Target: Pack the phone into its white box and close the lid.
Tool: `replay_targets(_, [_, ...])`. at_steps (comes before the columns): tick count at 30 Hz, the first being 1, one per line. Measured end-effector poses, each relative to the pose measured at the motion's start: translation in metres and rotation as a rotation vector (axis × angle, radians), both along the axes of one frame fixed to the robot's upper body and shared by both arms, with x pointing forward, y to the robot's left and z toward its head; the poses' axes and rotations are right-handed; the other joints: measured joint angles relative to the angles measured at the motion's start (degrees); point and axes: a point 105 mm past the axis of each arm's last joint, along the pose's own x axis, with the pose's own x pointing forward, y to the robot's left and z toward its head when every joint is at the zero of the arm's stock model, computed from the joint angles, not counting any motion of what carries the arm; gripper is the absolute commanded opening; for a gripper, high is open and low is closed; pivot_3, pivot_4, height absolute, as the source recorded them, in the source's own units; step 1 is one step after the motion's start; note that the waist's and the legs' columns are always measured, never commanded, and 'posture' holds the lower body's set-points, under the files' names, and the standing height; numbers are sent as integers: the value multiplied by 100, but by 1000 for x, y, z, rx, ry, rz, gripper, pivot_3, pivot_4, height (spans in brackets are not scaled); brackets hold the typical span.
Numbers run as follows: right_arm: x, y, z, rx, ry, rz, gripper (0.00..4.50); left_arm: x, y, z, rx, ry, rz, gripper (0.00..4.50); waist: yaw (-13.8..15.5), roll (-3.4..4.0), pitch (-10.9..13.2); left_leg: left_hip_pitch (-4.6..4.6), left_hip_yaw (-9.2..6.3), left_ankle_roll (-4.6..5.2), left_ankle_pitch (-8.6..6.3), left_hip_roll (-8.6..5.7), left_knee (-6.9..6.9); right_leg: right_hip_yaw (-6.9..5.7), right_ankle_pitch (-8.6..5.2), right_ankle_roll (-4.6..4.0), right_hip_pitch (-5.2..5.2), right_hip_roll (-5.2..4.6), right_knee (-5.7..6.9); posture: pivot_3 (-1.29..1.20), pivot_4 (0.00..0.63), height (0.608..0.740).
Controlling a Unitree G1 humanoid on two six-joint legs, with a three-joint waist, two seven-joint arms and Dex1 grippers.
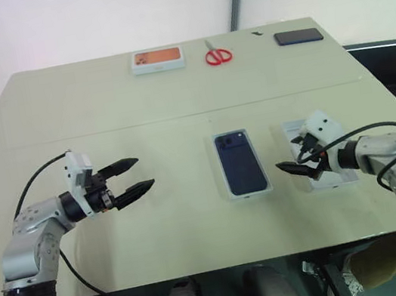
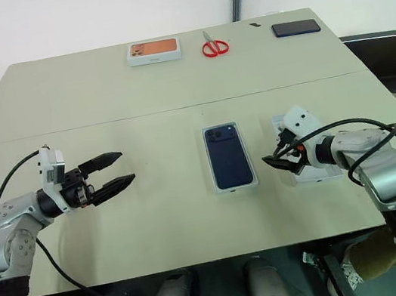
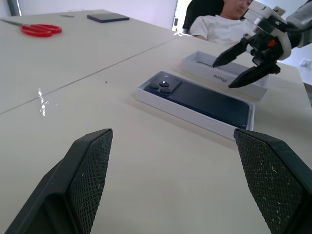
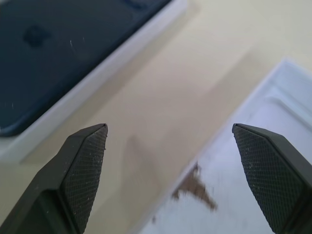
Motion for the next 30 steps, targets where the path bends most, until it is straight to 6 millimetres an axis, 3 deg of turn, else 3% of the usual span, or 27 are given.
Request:
replay_targets(5, [-10, -9, -1, 46, 93, -188, 4283, -5, -4, -1, 4, -4, -50, 4178, -7, 1, 0, 1, 5, 1, -1, 7, 0, 1, -1, -3, -1, 6, 0, 0, 150, 740])
replay_targets(13, [-7, -1, 4, 106, 150, -336, 4283, -9, -9, -5, 20, -5, -102, 4178, -11, 5, 2, -1, 12, 8, -5, 15, 0, 3, 7, 10, -4, 12, -1, 0, 150, 740])
replay_targets(30, [-6, 15, -2, 106, 206, -348, 4283, -27, -17, -16, 40, 24, -169, 4178, -20, 8, 3, 0, 18, 12, -7, 18, 0, 5, 7, 9, -7, 15, -2, 0, 150, 740])
